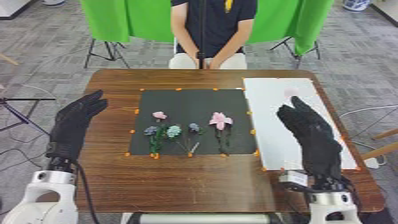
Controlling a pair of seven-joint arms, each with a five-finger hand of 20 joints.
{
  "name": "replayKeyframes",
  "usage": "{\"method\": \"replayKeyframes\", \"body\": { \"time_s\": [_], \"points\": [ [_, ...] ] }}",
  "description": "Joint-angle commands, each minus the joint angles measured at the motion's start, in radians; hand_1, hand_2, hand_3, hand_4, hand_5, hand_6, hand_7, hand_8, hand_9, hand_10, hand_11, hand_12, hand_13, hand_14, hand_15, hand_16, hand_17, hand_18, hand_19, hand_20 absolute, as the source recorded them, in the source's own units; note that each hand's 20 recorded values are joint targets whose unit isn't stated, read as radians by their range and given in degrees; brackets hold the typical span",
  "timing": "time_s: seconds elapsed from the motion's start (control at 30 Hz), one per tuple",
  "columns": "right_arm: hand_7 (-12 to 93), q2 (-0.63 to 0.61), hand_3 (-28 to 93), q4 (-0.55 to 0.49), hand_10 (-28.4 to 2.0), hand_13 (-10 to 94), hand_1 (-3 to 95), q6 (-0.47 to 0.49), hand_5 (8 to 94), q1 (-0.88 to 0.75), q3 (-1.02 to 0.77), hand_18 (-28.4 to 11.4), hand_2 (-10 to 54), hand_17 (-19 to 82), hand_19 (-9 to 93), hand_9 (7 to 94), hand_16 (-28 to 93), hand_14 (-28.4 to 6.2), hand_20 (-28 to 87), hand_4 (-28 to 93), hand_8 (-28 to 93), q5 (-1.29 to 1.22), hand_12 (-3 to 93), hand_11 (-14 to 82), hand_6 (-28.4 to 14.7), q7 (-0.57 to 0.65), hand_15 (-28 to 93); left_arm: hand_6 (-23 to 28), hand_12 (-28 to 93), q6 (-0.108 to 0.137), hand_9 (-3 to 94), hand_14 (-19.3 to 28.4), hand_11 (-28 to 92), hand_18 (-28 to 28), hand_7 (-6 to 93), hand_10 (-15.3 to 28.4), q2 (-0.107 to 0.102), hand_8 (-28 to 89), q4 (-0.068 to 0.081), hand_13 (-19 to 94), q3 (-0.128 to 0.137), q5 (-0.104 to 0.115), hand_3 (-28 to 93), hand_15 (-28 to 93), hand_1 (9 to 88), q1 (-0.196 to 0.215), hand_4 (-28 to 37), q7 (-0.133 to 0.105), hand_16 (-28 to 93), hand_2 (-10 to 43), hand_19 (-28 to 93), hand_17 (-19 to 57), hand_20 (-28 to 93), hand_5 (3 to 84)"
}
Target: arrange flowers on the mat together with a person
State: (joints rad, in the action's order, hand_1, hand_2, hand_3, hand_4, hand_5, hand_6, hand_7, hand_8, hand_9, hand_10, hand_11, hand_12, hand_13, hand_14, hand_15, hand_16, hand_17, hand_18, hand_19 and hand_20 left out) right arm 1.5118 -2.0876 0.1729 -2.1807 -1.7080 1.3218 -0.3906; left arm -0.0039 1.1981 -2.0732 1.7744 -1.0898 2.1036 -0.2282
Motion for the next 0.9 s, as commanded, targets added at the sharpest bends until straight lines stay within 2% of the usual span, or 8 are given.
{"method": "replayKeyframes", "body": {
  "time_s": [0.03, 0.33, 0.5, 0.77, 0.83, 0.9],
  "points": [
    [10, 0.02, 83, 0.006, -14.8, 35, 8.6, -0.03, 43.2, 0.006, 0.004, -12.2, -1.2, 21, 2, 44.2, 16, -13.2, 30, -18, -9, 0.029, 11.1, 4.9, 0.5, -0.019, 10, 4.2, 15, -0.022, 43.6, 16.4, 17, 11.2, 12.8, 13.4, 0.014, -5, 0.004, 32, -0.006, -0.011, 62, 9, 24.8, -0.001, -22.4, 0.017, 5, 1.4, 3, 1.4, 13, 45.0],
    [11, 0.024, 83, 0.005, -14.7, 36, 8.4, -0.029, 43.5, 0.003, 0.001, -12.4, -0.7, 22, 2, 45.3, 15, -13.7, 31, -18, -9, 0.025, 11.3, 5.3, 0.4, -0.007, 11, 4.1, 15, -0.014, 43.5, 16.4, 17, 11.2, 12.8, 13.4, 0.006, -5, 0.004, 32, -0.003, 0.001, 62, 9, 25.0, 0.001, -22.4, 0.014, 5, 1.3, 3, 1.4, 13, 45.1],
    [11, 0.025, 83, 0.004, -14.9, 38, 8.4, -0.03, 43.9, 0.006, 0.002, -12.6, -0.4, 22, 3, 46.4, 16, -13.7, 31, -18, -9, 0.028, 11.5, 5.6, 0.5, -0.011, 12, 4.2, 15, -0.018, 43.6, 16.5, 17, 11.2, 12.8, 13.4, 0.008, -5, 0.006, 32, 0.0, -0.001, 62, 9, 25.1, -0.003, -22.6, 0.017, 5, 1.3, 3, 1.4, 13, 45.0],
    [11, 0.028, 83, 0.006, -15.1, 40, 8.5, -0.032, 44.7, 0.004, 0.002, -12.8, -0.2, 23, 3, 47.7, 16, -13.9, 31, -18, -9, 0.028, 11.8, 5.8, 0.6, -0.008, 13, 4.1, 15, -0.01, 43.5, 16.6, 17, 11.2, 12.8, 13.4, 0.005, -5, 0.001, 32, 0.001, 0.004, 62, 9, 25.0, 0.006, -22.7, 0.016, 5, 1.4, 3, 1.3, 13, 45.1],
    [12, 0.03, 83, 0.005, -15.1, 40, 8.5, -0.032, 45.0, 0.003, 0.001, -12.8, -0.2, 23, 3, 47.8, 16, -13.9, 31, -18, -10, 0.033, 11.8, 5.7, 0.5, -0.008, 13, 4.1, 15, -0.011, 43.5, 16.6, 17, 11.2, 12.9, 13.3, 0.01, -5, 0.001, 32, 0.002, 0.002, 62, 9, 25.0, 0.005, -22.6, 0.018, 5, 1.4, 3, 1.3, 13, 45.1],
    [12, 0.029, 83, 0.005, -15.1, 40, 8.5, -0.04, 45.1, 0.005, 0.004, -12.8, -0.2, 23, 3, 48.0, 16, -13.9, 31, -18, -10, 0.031, 11.8, 5.8, 0.6, -0.008, 13, 4.1, 15, -0.012, 43.5, 16.6, 17, 11.2, 12.9, 13.3, 0.01, -5, 0.004, 32, 0.001, 0.003, 62, 9, 25.0, 0.0, -22.7, 0.02, 5, 1.4, 3, 1.4, 13, 45.1]
  ]
}}
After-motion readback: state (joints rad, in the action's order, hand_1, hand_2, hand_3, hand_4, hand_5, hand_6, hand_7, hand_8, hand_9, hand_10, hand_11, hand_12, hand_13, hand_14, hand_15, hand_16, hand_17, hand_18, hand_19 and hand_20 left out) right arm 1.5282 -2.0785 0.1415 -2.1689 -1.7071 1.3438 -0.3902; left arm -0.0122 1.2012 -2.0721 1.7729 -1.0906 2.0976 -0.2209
